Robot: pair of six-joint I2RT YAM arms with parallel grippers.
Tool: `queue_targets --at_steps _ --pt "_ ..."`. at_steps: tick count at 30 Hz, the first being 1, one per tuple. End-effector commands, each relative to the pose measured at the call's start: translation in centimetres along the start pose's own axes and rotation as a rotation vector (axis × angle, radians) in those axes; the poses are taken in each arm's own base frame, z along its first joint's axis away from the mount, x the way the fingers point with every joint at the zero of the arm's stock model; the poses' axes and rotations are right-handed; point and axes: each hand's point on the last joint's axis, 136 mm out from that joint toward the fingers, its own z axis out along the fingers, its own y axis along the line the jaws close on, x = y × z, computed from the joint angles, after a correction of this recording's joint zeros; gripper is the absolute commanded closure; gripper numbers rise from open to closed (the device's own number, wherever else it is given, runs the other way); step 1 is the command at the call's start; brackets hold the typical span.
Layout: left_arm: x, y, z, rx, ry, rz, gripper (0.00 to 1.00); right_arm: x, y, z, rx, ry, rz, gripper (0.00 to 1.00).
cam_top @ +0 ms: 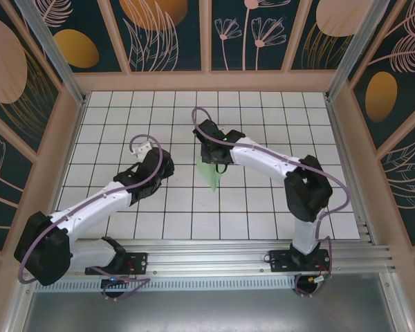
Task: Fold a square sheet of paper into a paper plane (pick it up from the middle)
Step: Move the paper plane to the center of the table, then reset both arms
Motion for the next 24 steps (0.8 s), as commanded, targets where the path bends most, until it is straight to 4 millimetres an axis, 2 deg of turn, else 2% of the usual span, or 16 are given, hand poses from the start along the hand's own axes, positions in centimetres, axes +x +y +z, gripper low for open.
queue_targets --at_steps 1,3,5,7,8,9,10,11,12,13,16,18,21,24 --pt "-2.4 0.8 -0.3 -0.041 -0.055 0.035 0.50 -4.5 -1.7 -5.5 0.029 -0.202 0.018 0.53" --pt "-3.7 1.9 -0.3 -0.074 -0.088 0.031 0.50 -6.3 -4.6 -8.1 0.100 -0.330 0.048 0.46" --pt "-5.2 3.4 -0.4 -0.120 -0.126 0.030 0.48 -7.6 -8.4 -10.3 0.182 -0.447 0.091 0.37" --pt "-7.0 5.6 -0.7 -0.198 -0.187 0.024 0.37 -8.4 -13.3 -11.7 0.262 -0.537 0.155 0.28" --pt "-7.7 6.5 -0.8 -0.232 -0.215 0.021 0.30 -8.4 -15.9 -11.6 0.303 -0.556 0.183 0.21" --pt "-8.7 7.7 -1.1 -0.281 -0.257 0.025 0.21 -8.2 -18.2 -11.5 0.331 -0.565 0.214 0.10" --pt "-9.7 8.9 -1.5 -0.334 -0.306 0.034 0.12 -8.1 -21.3 -11.2 0.380 -0.569 0.255 0.08" --pt "-10.4 9.7 -1.8 -0.371 -0.342 0.040 0.04 -7.7 -23.6 -10.8 0.421 -0.579 0.277 0.08" --pt "-11.2 10.9 -2.1 -0.422 -0.384 0.040 0.02 -7.2 -26.0 -9.9 0.459 -0.585 0.289 0.07" --pt "-11.9 12.2 -2.3 -0.470 -0.418 0.021 0.02 -6.6 -27.5 -8.6 0.459 -0.576 0.257 0.07" --pt "-12.7 16.1 -2.1 -0.564 -0.464 -0.040 0.01 -4.6 -30.5 -5.5 0.482 -0.570 0.206 0.06" --pt "-12.7 17.2 -1.2 -0.581 -0.493 0.005 0.02 -3.8 -31.6 -4.0 0.471 -0.576 0.198 0.06" --pt "-12.5 18.5 -0.6 -0.646 -0.520 0.066 0.01 -3.7 -31.8 -2.0 0.392 -0.585 0.165 0.06" --pt "-11.9 19.6 0.6 -0.599 -0.576 0.055 0.02 -3.9 -31.2 -1.0 0.334 -0.654 0.103 0.07"
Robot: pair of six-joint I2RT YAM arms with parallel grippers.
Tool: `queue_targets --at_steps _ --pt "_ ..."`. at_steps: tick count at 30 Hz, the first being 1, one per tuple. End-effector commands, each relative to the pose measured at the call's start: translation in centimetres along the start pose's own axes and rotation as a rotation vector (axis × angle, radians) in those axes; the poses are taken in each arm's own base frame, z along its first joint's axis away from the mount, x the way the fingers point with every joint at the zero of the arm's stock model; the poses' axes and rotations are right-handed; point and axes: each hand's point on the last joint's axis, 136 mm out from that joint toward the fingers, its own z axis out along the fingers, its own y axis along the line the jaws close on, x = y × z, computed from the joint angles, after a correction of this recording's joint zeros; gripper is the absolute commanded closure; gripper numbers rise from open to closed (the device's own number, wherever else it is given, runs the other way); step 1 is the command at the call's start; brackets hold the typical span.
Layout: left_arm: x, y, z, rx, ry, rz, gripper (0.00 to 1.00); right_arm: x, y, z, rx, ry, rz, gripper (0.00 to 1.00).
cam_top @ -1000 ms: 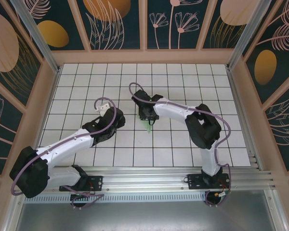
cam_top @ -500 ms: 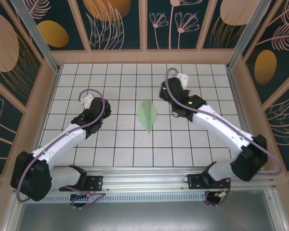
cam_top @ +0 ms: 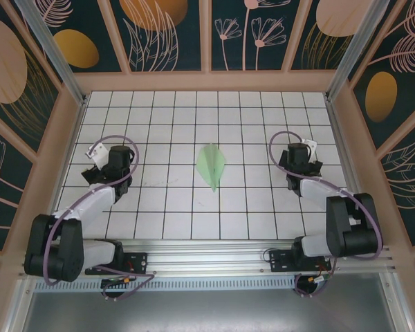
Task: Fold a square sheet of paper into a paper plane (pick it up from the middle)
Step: Reset both arms
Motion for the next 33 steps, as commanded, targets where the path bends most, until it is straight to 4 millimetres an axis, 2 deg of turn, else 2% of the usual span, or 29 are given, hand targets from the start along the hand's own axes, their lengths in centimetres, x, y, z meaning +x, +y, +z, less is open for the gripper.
queue_targets --at_steps 1,3,4,10,12,14,16,17,19,20,21,23,33 --pt "-1.3 -0.4 0.8 0.058 -0.150 -0.031 0.02 -4.6 2.9 -0.6 -0.178 -0.253 0.000 0.07" --pt "-1.2 -1.8 0.7 0.150 -0.175 0.021 0.02 -4.6 3.7 -1.5 -0.263 -0.345 -0.037 0.07" --pt "-1.5 -2.2 0.6 0.171 -0.197 0.021 0.01 -4.7 3.4 -1.7 -0.257 -0.381 -0.039 0.07" --pt "-3.2 -4.6 -0.8 0.339 -0.332 0.050 0.01 -4.0 2.7 -1.4 -0.394 -0.396 0.012 0.07" --pt "-3.1 -4.7 -0.9 0.363 -0.370 0.031 0.01 -3.5 2.6 -2.1 -0.429 -0.435 0.014 0.06" --pt "-3.3 -5.2 -1.0 0.386 -0.394 0.029 0.01 -3.5 2.6 -1.9 -0.423 -0.426 0.014 0.06" --pt "-2.6 -5.3 -1.0 0.419 -0.370 0.044 0.01 -3.5 2.5 -1.9 -0.416 -0.427 0.015 0.07" --pt "-2.7 -5.1 -1.3 0.445 -0.382 0.031 0.01 -3.4 2.5 -1.8 -0.414 -0.422 0.015 0.01" --pt "-1.6 -5.0 -1.8 0.498 -0.384 0.044 0.01 -3.5 2.1 -1.8 -0.381 -0.430 0.026 0.01" --pt "-2.2 -4.3 -2.4 0.497 -0.454 0.005 0.01 -3.5 2.0 -1.9 -0.368 -0.437 0.031 0.01" --pt "-2.5 -4.5 -2.4 0.501 -0.457 0.005 0.01 -3.6 1.8 -1.9 -0.355 -0.439 0.037 0.01" --pt "-1.8 -5.6 -0.8 0.486 -0.366 0.044 0.01 -3.5 1.8 -1.9 -0.354 -0.437 0.038 0.01" --pt "-2.0 -5.1 -0.6 0.494 -0.364 0.022 0.01 -3.5 1.8 -1.9 -0.355 -0.438 0.037 0.01"
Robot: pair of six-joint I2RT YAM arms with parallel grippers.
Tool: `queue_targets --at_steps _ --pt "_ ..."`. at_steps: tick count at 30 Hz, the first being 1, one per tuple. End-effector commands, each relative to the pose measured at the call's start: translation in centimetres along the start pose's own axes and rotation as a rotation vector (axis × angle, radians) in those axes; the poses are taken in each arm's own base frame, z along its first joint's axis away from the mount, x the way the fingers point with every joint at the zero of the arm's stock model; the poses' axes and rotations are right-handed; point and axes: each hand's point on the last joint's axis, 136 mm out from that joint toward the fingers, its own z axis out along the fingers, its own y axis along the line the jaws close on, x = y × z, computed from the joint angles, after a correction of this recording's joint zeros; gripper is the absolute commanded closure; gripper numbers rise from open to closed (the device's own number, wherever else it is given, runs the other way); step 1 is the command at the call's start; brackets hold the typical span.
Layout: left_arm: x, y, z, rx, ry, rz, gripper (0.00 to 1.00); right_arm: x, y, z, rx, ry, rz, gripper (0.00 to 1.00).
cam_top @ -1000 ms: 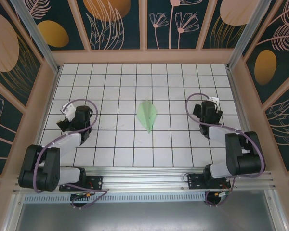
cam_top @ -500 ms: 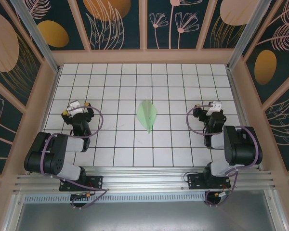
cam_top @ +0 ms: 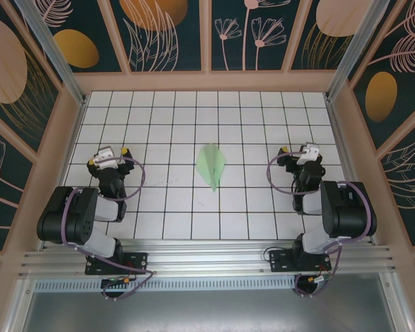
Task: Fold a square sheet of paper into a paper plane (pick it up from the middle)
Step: Reset both arms
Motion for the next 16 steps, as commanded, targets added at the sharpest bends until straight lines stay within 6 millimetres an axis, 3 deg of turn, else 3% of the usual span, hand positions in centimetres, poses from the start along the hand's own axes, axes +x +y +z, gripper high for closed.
queue_targets --at_steps 1,16 --pt "-1.35 -0.27 0.11 0.018 -0.045 -0.026 0.01 -0.63 0.20 -0.22 -0.003 -0.037 0.011 0.01" --pt "-1.31 -0.33 0.17 0.020 -0.042 -0.025 0.01 -0.66 0.20 -0.23 -0.004 -0.038 0.011 0.01"
